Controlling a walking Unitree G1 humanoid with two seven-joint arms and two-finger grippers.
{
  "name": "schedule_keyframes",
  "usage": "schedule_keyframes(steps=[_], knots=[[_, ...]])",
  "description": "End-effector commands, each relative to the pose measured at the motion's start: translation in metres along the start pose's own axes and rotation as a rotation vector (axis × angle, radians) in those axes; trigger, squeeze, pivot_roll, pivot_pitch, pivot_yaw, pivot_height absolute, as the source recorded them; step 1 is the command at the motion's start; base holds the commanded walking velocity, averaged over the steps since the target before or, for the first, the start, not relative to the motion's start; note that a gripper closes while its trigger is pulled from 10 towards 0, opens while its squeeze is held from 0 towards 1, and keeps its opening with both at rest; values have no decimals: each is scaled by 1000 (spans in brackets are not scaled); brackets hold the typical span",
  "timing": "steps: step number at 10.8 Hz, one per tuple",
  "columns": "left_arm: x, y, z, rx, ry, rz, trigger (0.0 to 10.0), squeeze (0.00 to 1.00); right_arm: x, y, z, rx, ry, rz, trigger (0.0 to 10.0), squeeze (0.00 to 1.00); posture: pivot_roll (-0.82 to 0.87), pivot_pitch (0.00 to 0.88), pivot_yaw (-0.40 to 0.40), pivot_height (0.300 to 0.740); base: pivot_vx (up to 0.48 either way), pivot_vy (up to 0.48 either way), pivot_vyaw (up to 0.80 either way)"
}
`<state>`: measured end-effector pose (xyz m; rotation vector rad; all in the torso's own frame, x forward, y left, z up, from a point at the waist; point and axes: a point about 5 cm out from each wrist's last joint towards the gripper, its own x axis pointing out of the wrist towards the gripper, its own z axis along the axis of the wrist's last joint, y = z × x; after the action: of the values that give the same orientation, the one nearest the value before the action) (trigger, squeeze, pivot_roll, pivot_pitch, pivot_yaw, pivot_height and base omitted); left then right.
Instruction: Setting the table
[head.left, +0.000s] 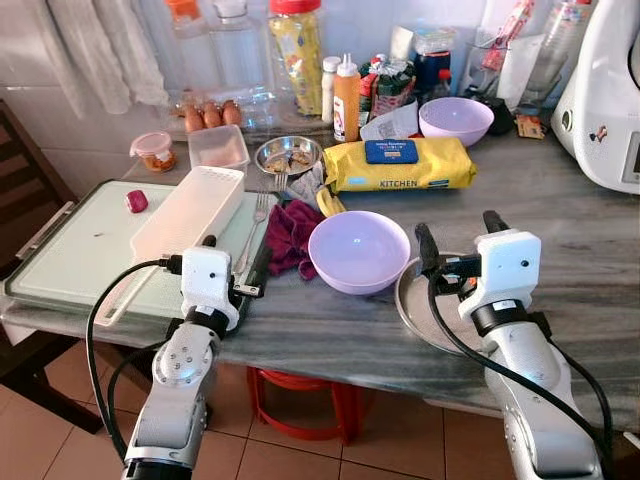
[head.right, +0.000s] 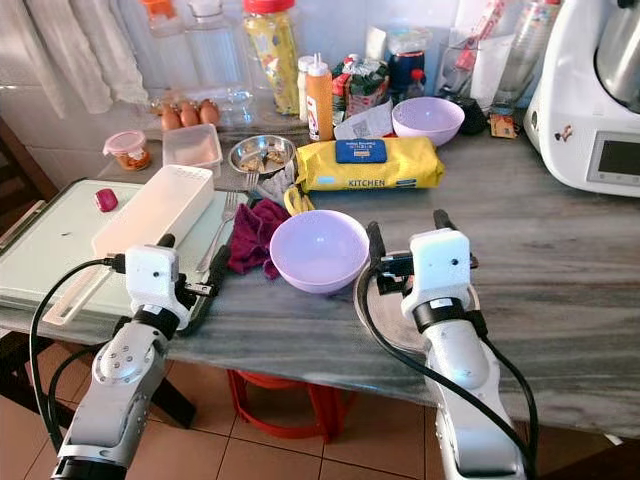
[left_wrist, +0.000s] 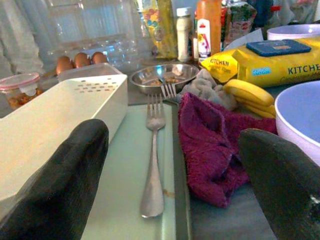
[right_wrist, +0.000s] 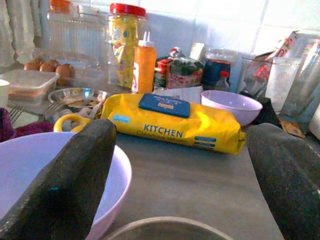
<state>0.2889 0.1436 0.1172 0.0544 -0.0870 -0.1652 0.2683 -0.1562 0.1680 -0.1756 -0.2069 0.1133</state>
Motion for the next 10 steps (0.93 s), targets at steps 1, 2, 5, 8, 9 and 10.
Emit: schedule_keyframes(steps=[1,2,5,8,9,10], knots=[[2,1,0,14,-3,7,10000,0,2,0,2,0,-13,-7,10000,0,-88,17,87,740,-270,0,0],[1,1,0,14,0,7,10000,0,2,0,1,3,-13,-6,10000,0,-87,18,87,740,-262,0,0],[1,5,-1,21,3,7,10000,0,4,-1,0,11,-8,-1,10000,0,-83,18,85,740,-278,0,0],[3,6,0,24,1,5,10000,0,5,-1,1,16,-11,-4,10000,0,-85,17,89,740,0,0,0],[3,5,0,25,0,0,10000,0,5,-1,0,15,-10,-2,10000,0,-82,19,88,740,0,0,0],[3,6,-1,29,1,-4,10000,0,4,-2,-1,11,-7,3,10000,0,-81,21,89,740,0,0,0]])
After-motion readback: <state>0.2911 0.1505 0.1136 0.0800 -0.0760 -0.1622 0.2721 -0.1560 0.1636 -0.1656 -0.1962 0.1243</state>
